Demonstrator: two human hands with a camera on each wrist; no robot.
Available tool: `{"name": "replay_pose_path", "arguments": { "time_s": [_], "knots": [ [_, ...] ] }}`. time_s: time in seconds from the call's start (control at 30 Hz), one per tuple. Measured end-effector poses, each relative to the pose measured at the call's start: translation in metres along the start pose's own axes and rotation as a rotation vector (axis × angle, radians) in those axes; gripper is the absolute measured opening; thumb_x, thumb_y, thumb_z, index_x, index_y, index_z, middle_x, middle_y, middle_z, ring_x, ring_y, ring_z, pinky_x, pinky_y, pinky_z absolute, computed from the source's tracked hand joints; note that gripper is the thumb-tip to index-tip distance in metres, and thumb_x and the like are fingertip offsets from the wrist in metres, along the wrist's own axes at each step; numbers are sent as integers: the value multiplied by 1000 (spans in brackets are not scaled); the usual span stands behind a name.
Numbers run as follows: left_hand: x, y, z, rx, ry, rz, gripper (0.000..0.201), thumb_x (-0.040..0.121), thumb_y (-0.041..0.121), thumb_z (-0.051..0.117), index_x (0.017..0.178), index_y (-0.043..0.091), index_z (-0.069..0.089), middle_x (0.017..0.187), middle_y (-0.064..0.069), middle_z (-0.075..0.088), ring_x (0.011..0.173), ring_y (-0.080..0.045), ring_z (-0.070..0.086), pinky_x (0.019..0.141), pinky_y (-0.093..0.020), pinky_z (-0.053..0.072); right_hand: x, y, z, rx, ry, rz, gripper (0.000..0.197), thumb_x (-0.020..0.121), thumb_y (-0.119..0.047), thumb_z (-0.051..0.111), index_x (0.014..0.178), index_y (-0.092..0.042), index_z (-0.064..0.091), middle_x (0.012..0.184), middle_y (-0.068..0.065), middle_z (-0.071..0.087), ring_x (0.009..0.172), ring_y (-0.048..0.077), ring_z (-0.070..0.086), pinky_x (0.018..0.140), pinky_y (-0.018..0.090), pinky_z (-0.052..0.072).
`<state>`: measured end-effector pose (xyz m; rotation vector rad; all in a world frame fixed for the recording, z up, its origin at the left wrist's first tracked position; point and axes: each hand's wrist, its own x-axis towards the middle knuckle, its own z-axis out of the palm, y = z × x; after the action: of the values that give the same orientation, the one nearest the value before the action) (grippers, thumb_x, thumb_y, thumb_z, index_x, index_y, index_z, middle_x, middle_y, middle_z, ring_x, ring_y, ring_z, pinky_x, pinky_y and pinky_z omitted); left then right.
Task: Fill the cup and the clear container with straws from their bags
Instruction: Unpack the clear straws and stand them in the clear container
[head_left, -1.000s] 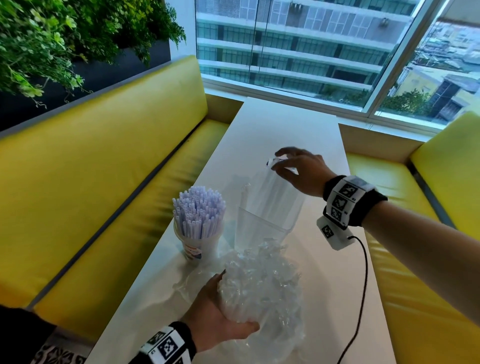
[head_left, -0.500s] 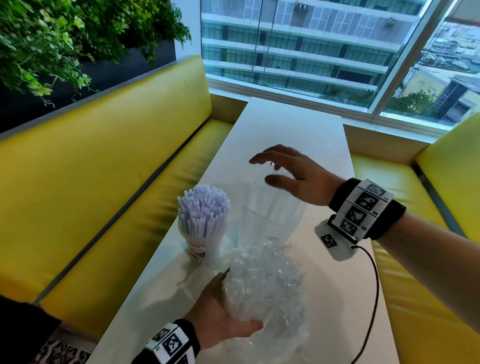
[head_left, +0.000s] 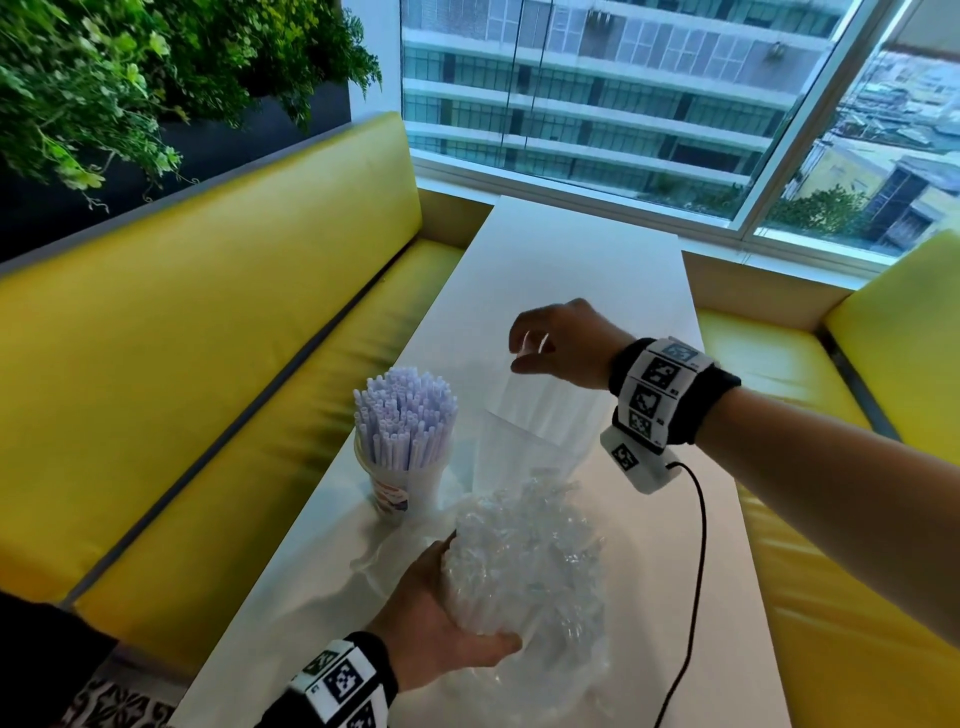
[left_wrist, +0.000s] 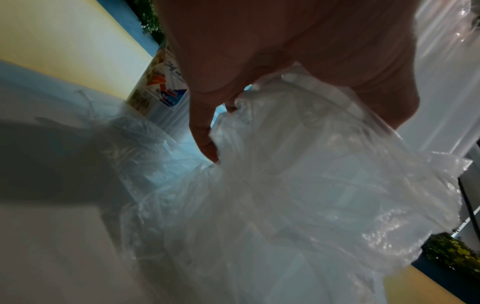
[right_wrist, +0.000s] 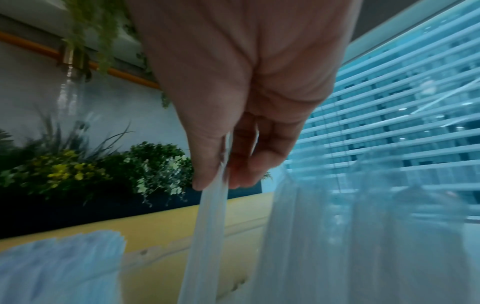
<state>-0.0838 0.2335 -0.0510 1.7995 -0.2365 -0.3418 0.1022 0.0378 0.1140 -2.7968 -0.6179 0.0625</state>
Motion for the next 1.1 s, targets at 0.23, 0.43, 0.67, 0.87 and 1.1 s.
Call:
{"name": "replay_pose_path", "arguments": {
  "time_s": [0.23, 0.43, 0.67, 0.87, 1.1],
  "knots": [
    [0, 1, 0, 7, 6, 16, 77, 51, 37, 93, 119, 28, 59, 114, 13, 69, 110, -3, 64, 95, -26, 53, 6, 26, -2, -195, -1, 61, 30, 94, -39, 62, 119, -24, 71, 116, 6, 64, 111, 27, 57, 94, 29, 39],
    [-2, 4, 0, -23, 2, 4, 76, 50, 31, 93, 117, 29, 57, 111, 19, 68, 105, 7, 62, 84, -5, 47, -32, 3, -25, -20, -53, -132, 28, 93, -48, 57, 115, -33, 68, 100, -5, 59, 82, 9, 59, 86, 27, 46],
    [-2, 2, 1, -41, 12, -13, 80, 45, 38, 93, 116, 32, 56, 109, 25, 67, 107, 7, 61, 84, -5, 46, -70, 8, -12, 1, -315, -138, 37, 80, -33, 79, 115, -38, 68, 105, -15, 67, 73, 8, 65, 74, 13, 46],
    [0, -2, 1, -11, 9, 1, 81, 47, 40, 94, 118, 29, 57, 113, 22, 67, 110, 1, 62, 92, -15, 49, -57, 23, -19, 70, -158, 4, 20, 84, -23, 77, 102, -32, 76, 78, -21, 68, 65, -13, 60, 68, -1, 39],
    [1, -2, 1, 6, 3, -9, 78, 48, 38, 94, 118, 25, 60, 113, 13, 70, 108, -3, 65, 97, -29, 53, -28, 40, -27, 2, 80, 133, 34, 85, -23, 75, 118, -26, 66, 92, -4, 67, 81, 13, 63, 83, 21, 44]
  ]
}}
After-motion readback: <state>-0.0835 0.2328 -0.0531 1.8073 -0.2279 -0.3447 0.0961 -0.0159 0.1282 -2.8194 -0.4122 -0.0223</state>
